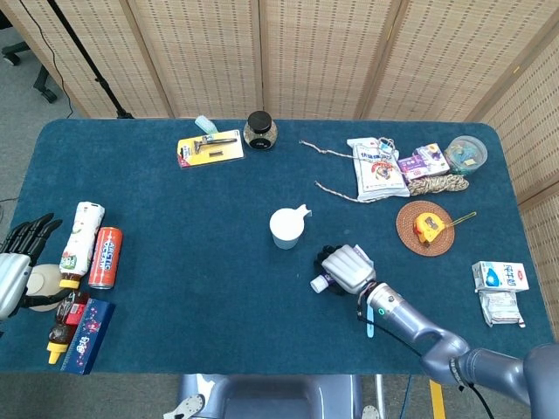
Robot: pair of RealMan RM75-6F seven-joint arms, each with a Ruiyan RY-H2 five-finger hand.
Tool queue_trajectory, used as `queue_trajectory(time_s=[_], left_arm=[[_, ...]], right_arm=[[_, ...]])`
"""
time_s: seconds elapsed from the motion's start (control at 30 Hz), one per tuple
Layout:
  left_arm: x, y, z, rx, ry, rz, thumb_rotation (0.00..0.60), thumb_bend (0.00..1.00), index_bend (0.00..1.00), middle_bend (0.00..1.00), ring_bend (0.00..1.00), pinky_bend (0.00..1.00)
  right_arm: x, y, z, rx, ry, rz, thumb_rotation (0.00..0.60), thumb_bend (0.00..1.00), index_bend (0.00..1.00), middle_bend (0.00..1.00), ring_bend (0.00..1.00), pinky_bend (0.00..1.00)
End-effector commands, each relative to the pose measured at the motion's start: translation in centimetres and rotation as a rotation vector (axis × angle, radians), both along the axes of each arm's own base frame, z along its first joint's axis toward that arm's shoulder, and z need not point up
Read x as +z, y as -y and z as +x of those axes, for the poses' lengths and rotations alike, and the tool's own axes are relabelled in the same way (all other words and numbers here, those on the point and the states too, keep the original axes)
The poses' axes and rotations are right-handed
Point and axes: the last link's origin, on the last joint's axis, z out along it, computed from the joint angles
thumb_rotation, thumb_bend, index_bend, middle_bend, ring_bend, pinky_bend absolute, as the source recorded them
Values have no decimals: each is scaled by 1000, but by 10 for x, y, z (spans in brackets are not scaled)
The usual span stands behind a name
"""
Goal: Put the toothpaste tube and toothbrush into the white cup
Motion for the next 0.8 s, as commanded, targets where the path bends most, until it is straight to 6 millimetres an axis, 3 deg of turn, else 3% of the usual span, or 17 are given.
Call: queue_trajectory(time_s=[0.03, 0.2, 0.43, 0.8], left_arm=[[0, 0, 0, -3, 2, -3, 600, 88, 0, 0, 0, 0], [-1, 1, 0, -5, 3, -9, 600, 88, 0, 0, 0, 0], [0, 0, 0, -3, 6, -8, 600, 88, 0, 0, 0, 0], [0, 1, 0, -9, 16, -24, 600, 87, 0, 0, 0, 0]], right_arm=[[-3, -2, 0, 13, 15, 0, 600, 377, 530, 435, 313, 497], [0, -4, 1, 33, 74, -21, 600, 413, 596, 500, 360, 516], [14, -4, 5, 15, 184, -48, 600, 433, 611, 515, 369, 521], [66, 0, 19, -115, 440, -100, 600, 455, 616, 525, 375, 521]])
